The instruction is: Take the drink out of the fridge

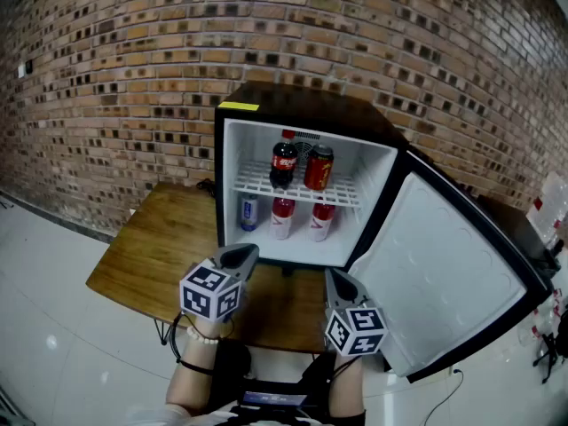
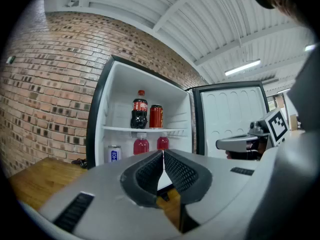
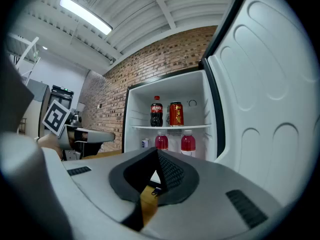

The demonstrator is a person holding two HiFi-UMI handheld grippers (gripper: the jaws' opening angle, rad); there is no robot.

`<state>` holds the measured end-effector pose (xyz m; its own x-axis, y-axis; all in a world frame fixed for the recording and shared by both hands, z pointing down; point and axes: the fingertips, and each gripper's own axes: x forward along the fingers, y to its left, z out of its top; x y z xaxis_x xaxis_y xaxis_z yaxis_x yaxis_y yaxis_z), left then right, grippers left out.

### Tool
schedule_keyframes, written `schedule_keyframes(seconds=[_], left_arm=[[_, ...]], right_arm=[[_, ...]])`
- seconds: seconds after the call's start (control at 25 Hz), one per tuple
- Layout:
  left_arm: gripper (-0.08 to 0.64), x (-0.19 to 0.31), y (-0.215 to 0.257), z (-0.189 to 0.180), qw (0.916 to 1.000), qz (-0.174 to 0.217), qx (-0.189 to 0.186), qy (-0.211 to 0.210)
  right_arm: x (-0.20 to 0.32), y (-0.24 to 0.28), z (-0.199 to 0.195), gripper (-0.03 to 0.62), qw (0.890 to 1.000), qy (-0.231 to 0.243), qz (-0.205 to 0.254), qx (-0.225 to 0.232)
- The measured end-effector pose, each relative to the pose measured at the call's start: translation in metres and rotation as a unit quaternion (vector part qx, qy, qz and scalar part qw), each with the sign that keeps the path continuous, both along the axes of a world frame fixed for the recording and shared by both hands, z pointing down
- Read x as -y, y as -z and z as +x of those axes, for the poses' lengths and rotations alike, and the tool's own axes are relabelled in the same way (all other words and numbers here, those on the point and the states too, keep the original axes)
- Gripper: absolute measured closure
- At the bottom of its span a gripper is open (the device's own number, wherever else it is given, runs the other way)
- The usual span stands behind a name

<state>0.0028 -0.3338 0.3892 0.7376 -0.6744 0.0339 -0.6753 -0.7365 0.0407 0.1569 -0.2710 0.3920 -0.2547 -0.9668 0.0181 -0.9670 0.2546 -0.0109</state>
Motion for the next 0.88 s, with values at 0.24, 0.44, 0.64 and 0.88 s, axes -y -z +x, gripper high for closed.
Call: schedule_keyframes(seconds=[0.24, 0.44, 0.64, 0.88], left_arm=[[0.395, 0.038, 0.059, 0.007, 0.9987, 0.043, 0.006, 0.025], [0.239, 0.067, 0.099, 0.025, 0.9978, 0.059, 0.005, 0.031], [0.178, 0.106, 0.117, 0.049, 0.9977, 0.052, 0.029, 0.034], [0.121, 0.162, 0.123, 0.066, 0.9962, 0.027, 0.057, 0.060]], right_arm=[[0.000, 0.002, 0.002, 0.577, 1.000, -0.001, 0.002, -0.001], [0.000, 0.003, 0.003, 0.577, 1.000, -0.002, 0.003, -0.002], [-0.001, 0.005, 0.004, 0.578, 1.000, -0.002, 0.007, -0.004], [-0.001, 0.006, 0.010, 0.578, 1.000, -0.006, 0.008, -0.002]])
